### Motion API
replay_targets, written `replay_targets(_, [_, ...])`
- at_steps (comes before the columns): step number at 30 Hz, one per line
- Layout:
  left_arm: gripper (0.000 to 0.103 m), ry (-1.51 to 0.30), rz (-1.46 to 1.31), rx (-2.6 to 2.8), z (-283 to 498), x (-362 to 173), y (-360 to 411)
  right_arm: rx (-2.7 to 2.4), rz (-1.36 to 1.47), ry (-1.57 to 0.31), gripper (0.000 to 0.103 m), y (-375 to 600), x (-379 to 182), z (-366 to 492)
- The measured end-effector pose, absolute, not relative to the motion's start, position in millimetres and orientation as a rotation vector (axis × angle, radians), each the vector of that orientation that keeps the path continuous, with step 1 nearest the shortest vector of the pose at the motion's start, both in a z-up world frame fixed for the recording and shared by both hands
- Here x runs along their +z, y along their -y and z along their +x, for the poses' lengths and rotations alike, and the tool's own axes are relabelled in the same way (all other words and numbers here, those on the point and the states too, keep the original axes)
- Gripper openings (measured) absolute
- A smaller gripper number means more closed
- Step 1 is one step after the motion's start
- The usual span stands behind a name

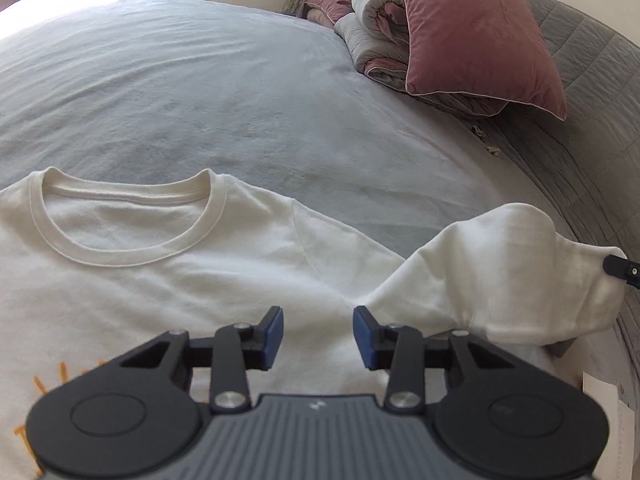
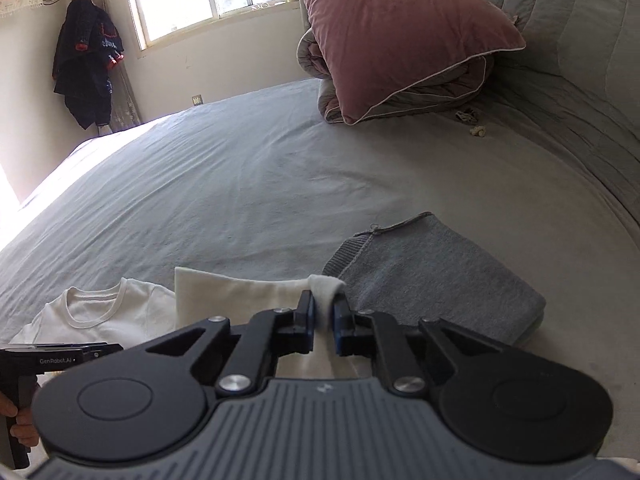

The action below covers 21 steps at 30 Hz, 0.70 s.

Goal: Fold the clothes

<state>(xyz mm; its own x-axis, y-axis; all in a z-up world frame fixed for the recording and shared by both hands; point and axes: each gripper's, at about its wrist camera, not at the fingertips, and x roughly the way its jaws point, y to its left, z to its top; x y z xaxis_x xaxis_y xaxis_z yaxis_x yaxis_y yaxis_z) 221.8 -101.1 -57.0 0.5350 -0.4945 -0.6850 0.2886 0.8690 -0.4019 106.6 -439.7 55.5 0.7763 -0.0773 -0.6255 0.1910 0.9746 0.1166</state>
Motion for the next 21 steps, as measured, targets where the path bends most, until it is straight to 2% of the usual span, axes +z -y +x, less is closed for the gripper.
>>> replay_targets(10, [0.035, -0.816, -0.278, -0.546, 211, -73, 136, -0.286, 0.076, -0.77, 0.011, 505, 47, 113])
replay_targets(15, [0.035, -0.748, -0.265, -0.628, 210, -61, 149, -0.235, 0.25, -0.799, 0.011, 529, 53, 108])
replay_targets(18, [0.035, -0.773, -0.199, -0.707, 210, -61, 170, -0.232, 0.275, -0.831, 0.01, 535, 58, 107])
replay_targets(21, [0.035, -0.877, -0.048, -0.771, 210, -77, 200, -0.249, 0.241, -0.9, 0.011, 534, 41, 115])
